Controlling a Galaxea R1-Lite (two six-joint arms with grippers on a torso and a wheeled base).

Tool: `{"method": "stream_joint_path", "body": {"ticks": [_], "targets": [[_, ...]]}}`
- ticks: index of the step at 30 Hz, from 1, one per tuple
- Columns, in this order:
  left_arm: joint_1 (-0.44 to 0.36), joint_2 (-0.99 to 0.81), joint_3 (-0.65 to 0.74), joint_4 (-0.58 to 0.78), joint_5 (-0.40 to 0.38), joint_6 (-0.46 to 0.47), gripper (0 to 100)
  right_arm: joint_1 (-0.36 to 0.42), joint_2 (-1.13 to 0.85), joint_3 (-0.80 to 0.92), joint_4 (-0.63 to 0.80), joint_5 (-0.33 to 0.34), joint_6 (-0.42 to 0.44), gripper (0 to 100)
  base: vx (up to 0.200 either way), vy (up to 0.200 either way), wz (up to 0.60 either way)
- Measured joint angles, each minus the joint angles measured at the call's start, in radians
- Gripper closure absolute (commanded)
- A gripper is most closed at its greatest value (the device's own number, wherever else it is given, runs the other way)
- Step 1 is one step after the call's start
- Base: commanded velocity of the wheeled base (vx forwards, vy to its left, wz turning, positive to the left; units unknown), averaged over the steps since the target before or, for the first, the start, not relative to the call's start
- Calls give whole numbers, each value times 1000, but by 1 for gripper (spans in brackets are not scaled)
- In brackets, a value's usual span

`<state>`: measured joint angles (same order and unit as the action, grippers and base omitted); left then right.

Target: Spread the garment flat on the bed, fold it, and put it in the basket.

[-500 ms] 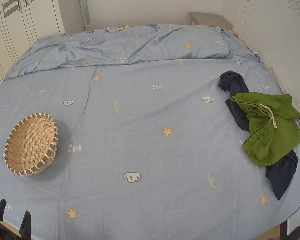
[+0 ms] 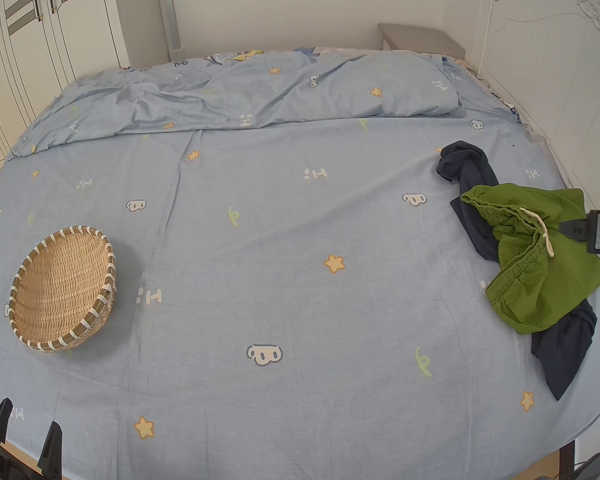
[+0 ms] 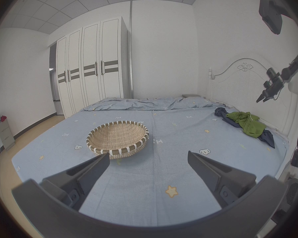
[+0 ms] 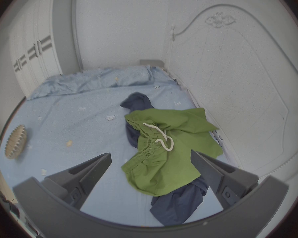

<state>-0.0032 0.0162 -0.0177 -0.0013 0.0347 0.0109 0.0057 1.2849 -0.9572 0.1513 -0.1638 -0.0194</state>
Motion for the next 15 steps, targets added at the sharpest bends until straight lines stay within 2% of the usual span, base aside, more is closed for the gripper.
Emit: {"method": "stream_joint_path", "body": {"ticks": [9, 15], "targets": [[0, 0, 0, 0, 0, 0, 0, -19, 390, -137, -104, -127, -1, 0, 0, 0, 0], [0, 0, 0, 0, 0, 0, 0, -35, 500, -201, -132, -136, 0, 0, 0, 0, 0]]}}
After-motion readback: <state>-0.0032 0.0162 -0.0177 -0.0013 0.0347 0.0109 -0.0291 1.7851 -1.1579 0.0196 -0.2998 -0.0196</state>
